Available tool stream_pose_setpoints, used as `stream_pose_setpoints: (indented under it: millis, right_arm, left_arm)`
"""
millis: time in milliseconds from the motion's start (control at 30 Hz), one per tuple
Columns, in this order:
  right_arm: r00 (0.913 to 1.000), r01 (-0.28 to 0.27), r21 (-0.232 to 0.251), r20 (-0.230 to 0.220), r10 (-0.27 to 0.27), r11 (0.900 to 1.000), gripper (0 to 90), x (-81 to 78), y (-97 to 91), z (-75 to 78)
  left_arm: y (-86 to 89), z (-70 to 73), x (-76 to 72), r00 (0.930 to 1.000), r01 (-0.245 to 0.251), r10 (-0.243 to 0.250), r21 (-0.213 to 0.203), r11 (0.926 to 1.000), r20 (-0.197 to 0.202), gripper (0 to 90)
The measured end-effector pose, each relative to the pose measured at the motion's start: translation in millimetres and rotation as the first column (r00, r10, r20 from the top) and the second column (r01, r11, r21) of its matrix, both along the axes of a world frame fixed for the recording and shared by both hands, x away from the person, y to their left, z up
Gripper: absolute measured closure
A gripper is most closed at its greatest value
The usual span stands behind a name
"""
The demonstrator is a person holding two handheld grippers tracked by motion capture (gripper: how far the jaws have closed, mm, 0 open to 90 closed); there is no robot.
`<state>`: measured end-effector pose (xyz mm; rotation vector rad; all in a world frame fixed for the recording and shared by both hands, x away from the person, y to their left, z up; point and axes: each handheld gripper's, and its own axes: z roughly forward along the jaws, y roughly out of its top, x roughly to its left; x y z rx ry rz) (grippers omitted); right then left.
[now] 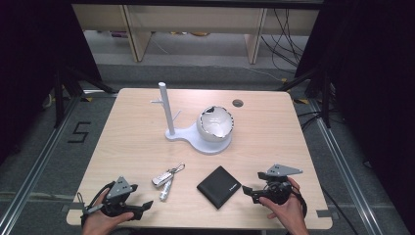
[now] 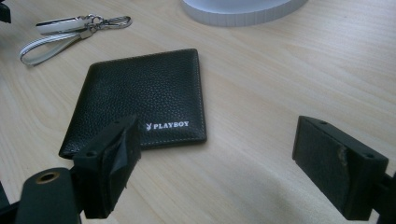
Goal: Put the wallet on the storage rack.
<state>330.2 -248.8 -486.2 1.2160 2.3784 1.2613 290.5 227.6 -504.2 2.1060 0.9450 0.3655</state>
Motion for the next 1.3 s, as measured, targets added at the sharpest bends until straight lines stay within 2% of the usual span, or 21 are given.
stream_pose_setpoints:
  millis: [67, 100, 167, 233, 433, 567, 600, 633, 700, 733, 767, 800, 867, 933, 967, 1000, 1033, 1100, 1133, 1233, 1300]
  right_arm:
    - [1.0000, 0.000, 0.007, -0.007, 0.000, 1.0000, 16.5, 0.4, -0.8, -0.1]
    - [0.9990, 0.025, 0.011, -0.036, -0.025, 0.9996, 17.6, -2.5, 0.2, 1.7]
    - [1.0000, 0.007, -0.007, 0.006, -0.007, 0.9999, 19.3, -0.4, -1.8, 1.9]
    - [0.9996, 0.024, 0.020, -0.013, -0.024, 0.9995, 19.0, -2.4, -0.4, 3.3]
    - [0.9990, 0.026, 0.017, 0.037, -0.026, 0.9995, 19.3, 1.1, -4.0, 3.4]
    - [0.9993, 0.019, 0.023, 0.030, -0.020, 0.9996, 19.3, 2.3, -4.4, 3.1]
    - [0.9989, 0.047, 0.025, -0.008, -0.047, 0.9986, 19.3, -0.9, -2.8, 4.8]
    - [0.9990, 0.028, 0.015, 0.035, -0.028, 0.9995, 19.3, 1.8, -4.0, 3.6]
    - [0.9997, 0.012, 0.022, 0.021, -0.013, 0.9997, 19.3, 2.9, -3.9, 3.5]
    - [0.9995, 0.029, 0.036, -0.016, -0.029, 0.9989, 19.4, 0.7, -2.1, 4.5]
    - [0.9994, 0.032, 0.040, -0.017, -0.032, 0.9987, 19.5, 0.7, -1.4, 4.6]
    - [0.9998, 0.017, 0.029, 0.010, -0.018, 0.9994, 19.8, 2.6, -1.8, 4.6]
    - [0.9999, -0.015, 0.038, -0.001, 0.015, 0.9992, 20.3, 5.3, -1.9, 4.7]
    - [0.9999, 0.011, 0.062, -0.009, -0.010, 0.9980, 21.1, 4.0, -0.2, 5.1]
    - [0.9999, -0.003, 0.048, 0.017, 0.003, 0.9988, 21.1, 6.1, -2.2, 5.3]
    - [0.9998, 0.008, 0.078, -0.017, -0.007, 0.9969, 21.1, 5.0, -0.6, 5.1]
    - [1.0000, -0.002, 0.052, 0.009, 0.001, 0.9987, 21.4, 7.1, -3.2, 5.4]
    - [0.9994, 0.014, 0.070, -0.032, -0.011, 0.9974, 22.9, 6.5, -0.8, 6.4]
    - [0.9999, -0.004, 0.053, 0.014, 0.003, 0.9986, 23.3, 9.3, -2.0, 5.8]
    - [0.9991, 0.002, 0.090, -0.043, 0.002, 0.9959, 24.1, 10.6, 4.0, 5.2]
    - [0.9995, -0.026, 0.082, -0.017, 0.028, 0.9963, 25.0, 15.6, 5.1, 3.8]
  left_arm:
    - [-0.6, -0.5, -0.5, 1.0000, 0.002, -0.002, -0.001, 1.0000, -0.002, 17.8]
    - [-1.3, -1.4, -0.3, 0.9999, 0.011, -0.011, -0.004, 0.9999, -0.002, 17.8]
    - [-3.1, -2.0, -0.7, 0.9996, 0.028, -0.029, 0.022, 0.9993, 0.007, 17.8]
    - [-4.7, -2.3, -1.0, 0.9994, 0.031, -0.032, 0.021, 0.9993, 0.012, 17.8]
    - [-8.9, -1.5, -1.5, 0.9987, 0.045, -0.045, -0.018, 0.9988, 0.025, 18.0]
    - [-15.9, 0.1, -2.6, 0.9979, 0.055, -0.054, -0.022, 0.9983, 0.035, 18.5]
    - [-17.9, 0.8, -2.6, 0.9968, 0.073, -0.073, -0.016, 0.9972, 0.033, 18.5]
    - [-20.8, 0.9, -2.9, 0.9964, 0.078, -0.078, -0.019, 0.9967, 0.035, 18.5]
    - [-27.4, 1.1, -3.4, 0.9951, 0.089, -0.088, -0.026, 0.9957, 0.044, 19.7]
    - [-29.2, 2.0, -3.3, 0.9939, 0.103, -0.102, -0.018, 0.9946, 0.042, 20.6]
    - [-33.4, 2.7, -3.6, 0.9926, 0.112, -0.111, -0.022, 0.9935, 0.050, 21.7]
    - [-36.6, 3.2, -3.3, 0.9906, 0.126, -0.124, -0.029, 0.9916, 0.057, 23.4]
    - [-44.6, 4.8, -3.5, 0.9887, 0.135, -0.133, -0.022, 0.9906, 0.068, 25.4]
    - [-52.4, 6.1, -3.2, 0.9833, 0.171, -0.170, -0.005, 0.9853, 0.066, 30.5]
    - [-56.2, 6.2, -2.6, 0.9792, 0.189, -0.189, 0.005, 0.9820, 0.074, 32.5]
    - [-62.4, 6.0, -2.7, 0.9780, 0.198, -0.197, -0.009, 0.9802, 0.069, 34.0]
    - [-68.7, 4.6, -3.3, 0.9785, 0.198, -0.195, -0.045, 0.9792, 0.068, 36.2]
    - [-76.0, 4.5, -2.2, 0.9728, 0.226, -0.224, -0.038, 0.9733, 0.060, 36.7]
    - [-80.3, 3.9, -2.0, 0.9708, 0.235, -0.232, -0.038, 0.9713, 0.061, 38.4]
    - [-91.3, 3.3, -0.6, 0.9634, 0.266, -0.264, -0.038, 0.9633, 0.047, 44.3]
    - [-98.7, 3.4, -0.1, 0.9578, 0.283, -0.281, -0.034, 0.9585, 0.062, 48.4]
